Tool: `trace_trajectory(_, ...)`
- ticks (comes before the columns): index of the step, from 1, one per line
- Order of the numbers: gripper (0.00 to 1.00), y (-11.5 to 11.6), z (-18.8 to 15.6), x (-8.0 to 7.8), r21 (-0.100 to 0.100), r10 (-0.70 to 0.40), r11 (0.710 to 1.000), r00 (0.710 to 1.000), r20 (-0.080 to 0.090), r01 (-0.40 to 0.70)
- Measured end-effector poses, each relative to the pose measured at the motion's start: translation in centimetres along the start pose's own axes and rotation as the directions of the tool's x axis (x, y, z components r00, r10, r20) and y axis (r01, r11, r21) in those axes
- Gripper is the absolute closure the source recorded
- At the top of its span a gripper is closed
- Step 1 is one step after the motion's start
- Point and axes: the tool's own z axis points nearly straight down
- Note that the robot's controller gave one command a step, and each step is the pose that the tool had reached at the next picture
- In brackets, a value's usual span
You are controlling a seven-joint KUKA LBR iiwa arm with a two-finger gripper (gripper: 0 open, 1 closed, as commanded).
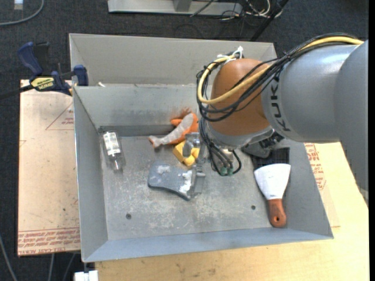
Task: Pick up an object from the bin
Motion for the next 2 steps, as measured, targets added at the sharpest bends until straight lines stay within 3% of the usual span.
trace_trajectory(1, 0.0, 1.3, 3.8, -0.7, 0.001, -0.032, 0.999, 0.999, -0.004, 0.032)
trace_trajectory(2, 1.0, 3.4, 7.0, 1.8, -0.002, 0.193, 0.981, 0.981, 0.001, -0.193)
